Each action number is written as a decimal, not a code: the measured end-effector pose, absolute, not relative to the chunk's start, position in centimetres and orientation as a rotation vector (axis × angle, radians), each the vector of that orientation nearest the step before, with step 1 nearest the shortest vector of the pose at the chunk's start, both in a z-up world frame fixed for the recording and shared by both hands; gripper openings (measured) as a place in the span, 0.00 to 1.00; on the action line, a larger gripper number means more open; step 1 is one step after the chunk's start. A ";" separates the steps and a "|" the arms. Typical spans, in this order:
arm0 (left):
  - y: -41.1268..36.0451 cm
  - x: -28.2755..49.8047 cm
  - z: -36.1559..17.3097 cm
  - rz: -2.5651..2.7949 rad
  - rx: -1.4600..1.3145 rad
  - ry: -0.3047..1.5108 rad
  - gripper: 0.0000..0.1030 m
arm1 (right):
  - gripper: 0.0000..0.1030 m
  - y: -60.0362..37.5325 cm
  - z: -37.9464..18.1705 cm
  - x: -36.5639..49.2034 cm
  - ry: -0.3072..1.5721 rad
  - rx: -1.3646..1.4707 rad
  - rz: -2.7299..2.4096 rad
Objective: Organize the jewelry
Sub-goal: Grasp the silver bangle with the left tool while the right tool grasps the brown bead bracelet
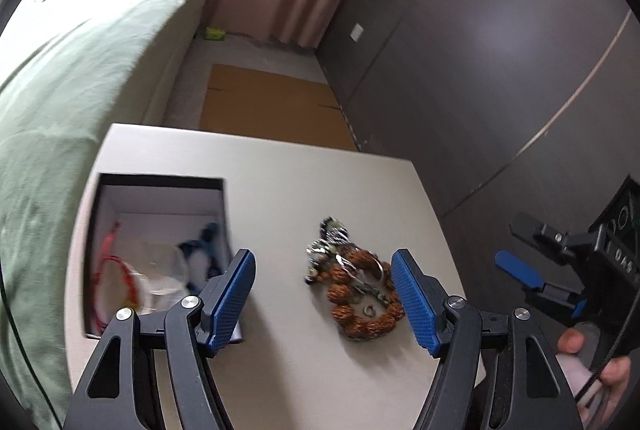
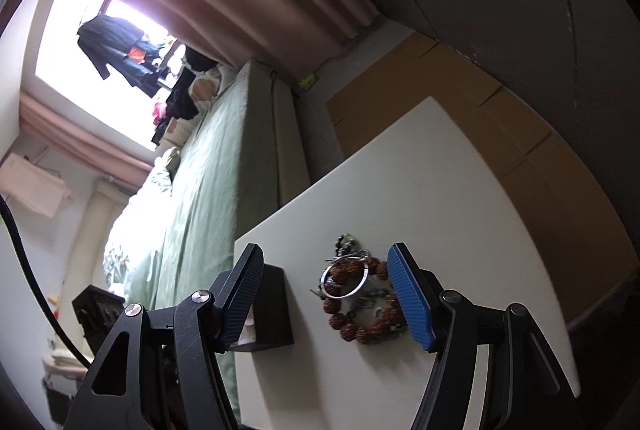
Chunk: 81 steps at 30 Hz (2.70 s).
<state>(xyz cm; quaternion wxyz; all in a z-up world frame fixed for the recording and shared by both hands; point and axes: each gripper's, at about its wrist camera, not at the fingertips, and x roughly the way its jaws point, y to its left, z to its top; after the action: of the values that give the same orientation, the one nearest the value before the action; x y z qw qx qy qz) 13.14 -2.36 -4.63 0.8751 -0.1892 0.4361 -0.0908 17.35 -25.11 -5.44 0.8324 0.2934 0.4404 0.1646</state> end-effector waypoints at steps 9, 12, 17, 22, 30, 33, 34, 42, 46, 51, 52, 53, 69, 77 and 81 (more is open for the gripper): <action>-7.6 14.3 -6.5 -0.217 -0.258 0.952 0.64 | 0.63 -27.1 -6.7 17.8 0.982 0.688 0.297; -9.3 14.5 -7.0 -0.220 -0.184 0.954 0.61 | 0.63 -27.7 -6.9 17.9 0.985 0.705 0.291; -11.7 14.7 -8.0 -0.241 -0.045 0.962 0.59 | 0.63 -28.5 -7.0 17.8 0.988 0.728 0.281; -12.6 15.5 -9.3 -0.210 0.011 0.984 0.59 | 0.63 -29.1 -7.2 17.8 0.992 0.748 0.275; -12.8 17.0 -10.3 -0.178 0.027 1.001 0.59 | 0.63 -29.6 -7.6 17.8 1.005 0.762 0.269; -12.9 17.5 -10.6 -0.162 0.035 1.002 0.59 | 0.63 -29.7 -7.8 17.8 1.010 0.763 0.267; -13.0 17.6 -10.7 -0.157 0.042 1.004 0.59 | 0.63 -29.7 -7.8 17.8 1.012 0.762 0.265; -12.0 17.4 -10.2 -0.147 0.017 0.979 0.50 | 0.63 -29.8 -8.1 17.8 1.025 0.753 0.253; -11.0 16.7 -9.1 -0.160 -0.020 0.961 0.50 | 0.63 -29.2 -8.7 18.1 1.052 0.737 0.248; -9.6 16.1 -7.6 -0.163 -0.062 0.932 0.50 | 0.63 -27.6 -9.7 18.5 1.105 0.695 0.258; -9.3 15.9 -7.3 -0.168 -0.076 0.929 0.50 | 0.63 -27.3 -9.8 18.6 1.114 0.685 0.262; -9.0 15.8 -7.1 -0.171 -0.089 0.927 0.50 | 0.63 -26.9 -10.0 18.7 1.125 0.673 0.266; -1.6 13.9 -4.0 -0.077 -0.236 0.862 0.50 | 0.49 -20.8 -12.7 20.0 1.241 0.422 0.264; 1.4 12.8 -3.3 -0.040 -0.277 0.844 0.50 | 0.31 -19.4 -14.0 20.6 1.272 0.296 0.194; 2.5 12.3 -3.1 -0.027 -0.290 0.837 0.50 | 0.20 -19.4 -13.2 20.4 1.236 0.267 0.185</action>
<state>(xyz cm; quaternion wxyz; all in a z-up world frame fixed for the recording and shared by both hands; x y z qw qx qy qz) 12.35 2.47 -3.06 0.9034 -0.1404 0.4050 -0.0130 20.42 -19.42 -13.18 0.8027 0.1245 0.5769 0.0863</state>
